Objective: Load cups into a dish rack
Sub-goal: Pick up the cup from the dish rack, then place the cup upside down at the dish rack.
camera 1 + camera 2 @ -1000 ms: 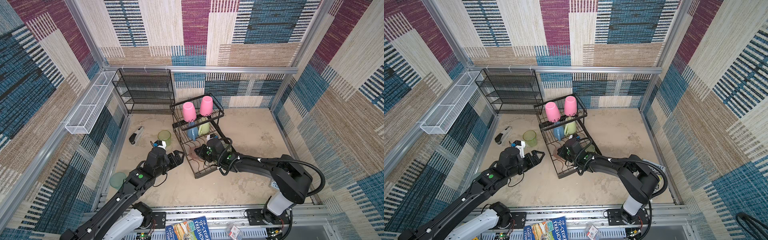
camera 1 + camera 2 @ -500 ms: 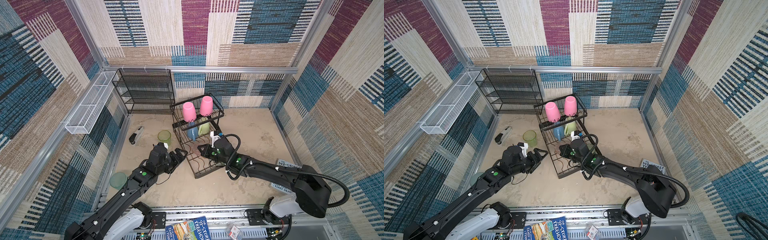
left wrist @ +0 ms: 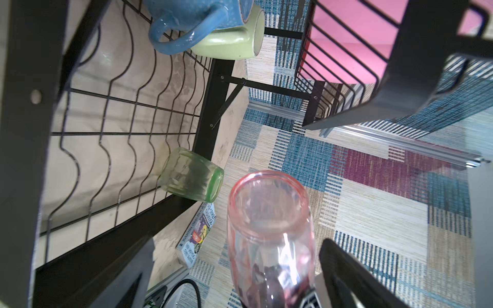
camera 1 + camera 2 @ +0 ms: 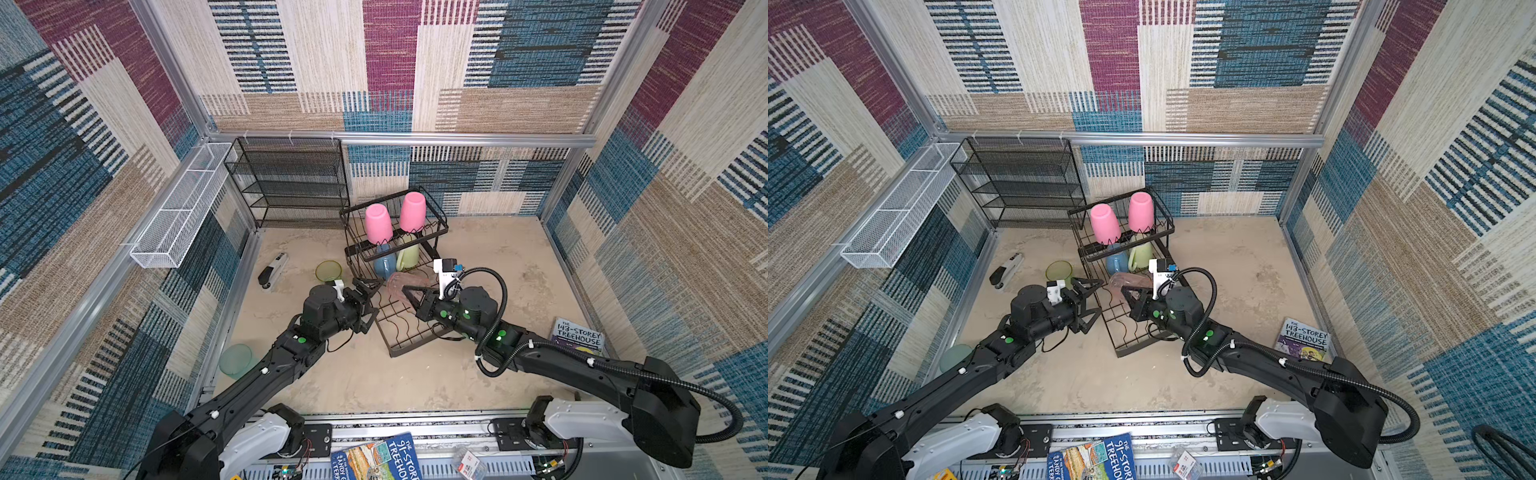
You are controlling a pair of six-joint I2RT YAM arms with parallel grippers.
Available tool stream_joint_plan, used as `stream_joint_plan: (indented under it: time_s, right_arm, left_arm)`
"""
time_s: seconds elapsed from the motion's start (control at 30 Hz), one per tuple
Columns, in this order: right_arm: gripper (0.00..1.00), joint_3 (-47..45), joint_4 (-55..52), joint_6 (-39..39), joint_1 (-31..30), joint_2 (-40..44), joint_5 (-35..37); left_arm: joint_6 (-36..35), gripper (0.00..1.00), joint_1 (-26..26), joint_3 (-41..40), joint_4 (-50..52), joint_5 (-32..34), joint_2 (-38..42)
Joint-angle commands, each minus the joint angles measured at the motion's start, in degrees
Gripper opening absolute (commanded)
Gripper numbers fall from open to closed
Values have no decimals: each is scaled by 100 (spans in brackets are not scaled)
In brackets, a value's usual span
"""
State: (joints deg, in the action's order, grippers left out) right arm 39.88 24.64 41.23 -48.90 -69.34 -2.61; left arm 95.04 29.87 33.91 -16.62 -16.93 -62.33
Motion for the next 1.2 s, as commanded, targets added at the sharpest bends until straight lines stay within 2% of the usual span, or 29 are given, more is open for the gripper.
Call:
stream_joint_plan:
  time_s: [0.0, 0.3, 0.87, 1.17]
  right_arm:
    - [0, 14, 686, -247, -13, 44, -270]
    - [0, 150, 704, -346, -69, -82, -621]
    - [0, 787, -135, -545, -468, -546, -600]
    - [0, 1100, -520, -581, -497, -764, -659]
  left_arm:
    - [569, 100, 4, 90, -965, -173, -274]
    - [695, 97, 54, 344, -1237, -140, -521]
    - [746, 90, 177, 219, -1362, -85, -409]
    - [607, 74, 208, 172, -1362, -3, -404]
